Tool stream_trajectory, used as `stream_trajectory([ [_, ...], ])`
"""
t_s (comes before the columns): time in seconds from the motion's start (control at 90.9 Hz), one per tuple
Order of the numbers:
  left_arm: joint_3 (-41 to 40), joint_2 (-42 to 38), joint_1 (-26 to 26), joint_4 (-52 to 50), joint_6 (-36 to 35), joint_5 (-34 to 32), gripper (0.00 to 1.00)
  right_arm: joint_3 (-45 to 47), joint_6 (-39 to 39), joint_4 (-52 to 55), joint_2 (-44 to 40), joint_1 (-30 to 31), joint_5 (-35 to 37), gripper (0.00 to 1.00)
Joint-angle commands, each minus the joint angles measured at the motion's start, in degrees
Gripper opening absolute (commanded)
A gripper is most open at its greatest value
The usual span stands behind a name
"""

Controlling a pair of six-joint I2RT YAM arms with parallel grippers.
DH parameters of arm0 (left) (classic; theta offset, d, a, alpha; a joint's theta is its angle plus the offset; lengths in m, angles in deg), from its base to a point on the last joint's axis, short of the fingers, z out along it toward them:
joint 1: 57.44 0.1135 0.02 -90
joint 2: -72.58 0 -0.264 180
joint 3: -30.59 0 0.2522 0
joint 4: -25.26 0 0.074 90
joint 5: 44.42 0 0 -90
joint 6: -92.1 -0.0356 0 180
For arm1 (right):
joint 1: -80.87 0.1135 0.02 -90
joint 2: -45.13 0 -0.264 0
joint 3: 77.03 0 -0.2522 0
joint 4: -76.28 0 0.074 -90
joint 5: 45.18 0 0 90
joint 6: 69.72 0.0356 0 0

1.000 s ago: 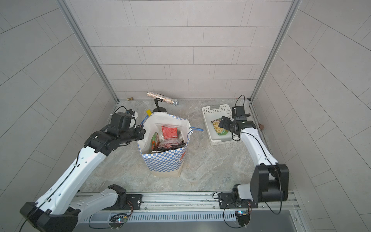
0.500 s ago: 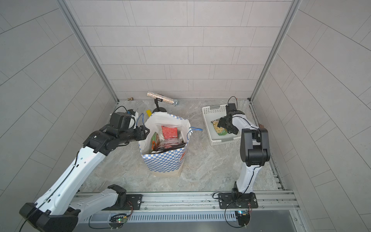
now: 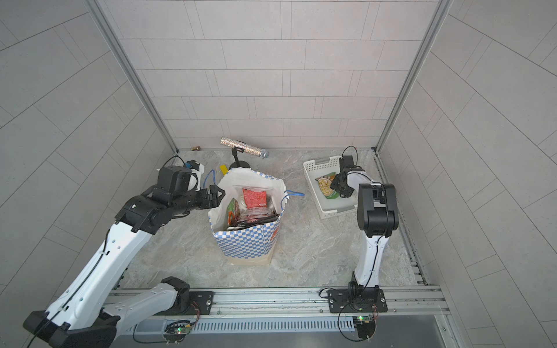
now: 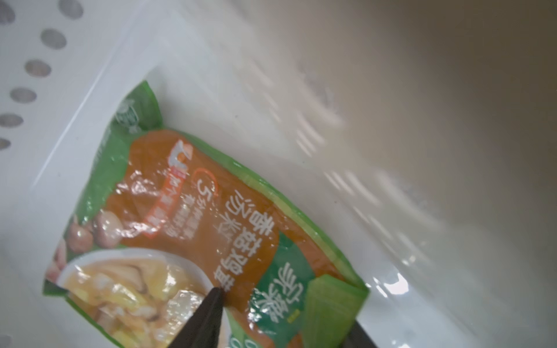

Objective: Place the condiment packets inside the bag
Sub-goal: Pick up the condiment packet from the storage box.

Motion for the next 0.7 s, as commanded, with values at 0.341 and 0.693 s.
stream_trajectory([
  [0.341, -3.16, -1.92, 0.03, -1.51, 0.15, -2.8, 0.8, 6.55, -6.91, -4.18, -16.68, 0.35, -2.41, 0.0],
  [0.693, -2.97, -3.69, 0.07, -1.89, 0.56, -4.45, 0.83, 5.45, -14.43, 5.77, -42.1, 5.76, -4.85, 0.0],
])
